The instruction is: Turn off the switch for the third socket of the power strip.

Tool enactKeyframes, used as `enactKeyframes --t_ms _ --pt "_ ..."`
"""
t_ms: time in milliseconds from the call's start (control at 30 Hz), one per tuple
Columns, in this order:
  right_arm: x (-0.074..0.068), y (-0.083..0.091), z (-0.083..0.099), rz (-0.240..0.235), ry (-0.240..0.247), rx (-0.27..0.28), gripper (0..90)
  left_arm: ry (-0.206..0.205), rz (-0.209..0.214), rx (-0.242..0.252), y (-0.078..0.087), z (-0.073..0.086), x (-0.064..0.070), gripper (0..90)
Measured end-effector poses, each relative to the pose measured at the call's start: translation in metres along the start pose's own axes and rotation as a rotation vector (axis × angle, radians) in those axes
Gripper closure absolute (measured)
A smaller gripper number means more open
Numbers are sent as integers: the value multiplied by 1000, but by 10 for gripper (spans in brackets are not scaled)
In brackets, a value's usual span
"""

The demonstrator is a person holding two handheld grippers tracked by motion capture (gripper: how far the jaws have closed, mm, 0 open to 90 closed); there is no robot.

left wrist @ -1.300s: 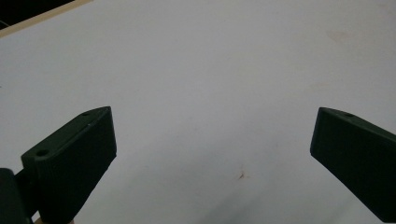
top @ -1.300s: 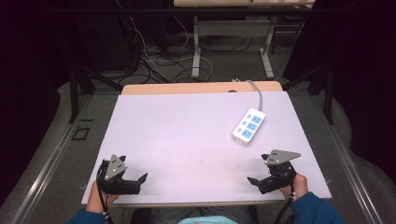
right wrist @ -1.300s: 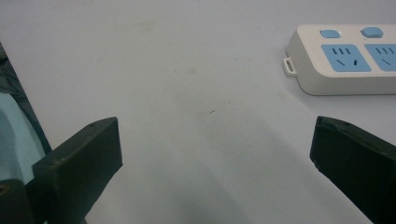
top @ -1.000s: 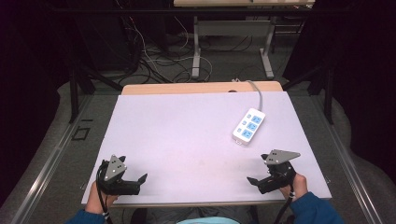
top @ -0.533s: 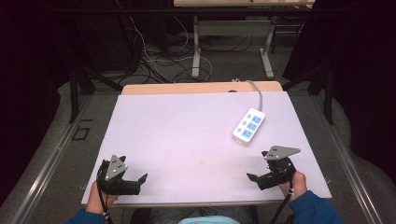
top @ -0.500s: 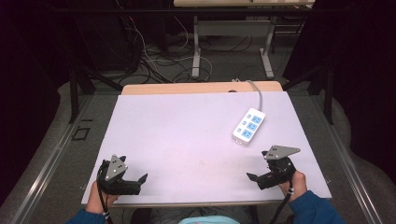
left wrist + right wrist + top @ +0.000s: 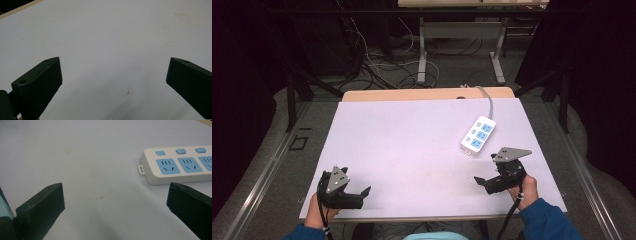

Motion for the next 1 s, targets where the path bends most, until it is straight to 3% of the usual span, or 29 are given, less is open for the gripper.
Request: enactKeyframes --t_ms 1000 --pt "30 -19 -17 17 -27 2 17 -2 -6 1 -2 0 0 5"
Point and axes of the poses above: each handheld gripper's, and its own axes: y roughly backward along the jaws, z roughly out of its underside, x roughly to its right, the point moved 4 cm from there along -y, roughly forward along the jaws, and after that the axes turned 15 degrees about y, right-handed, at the moved point
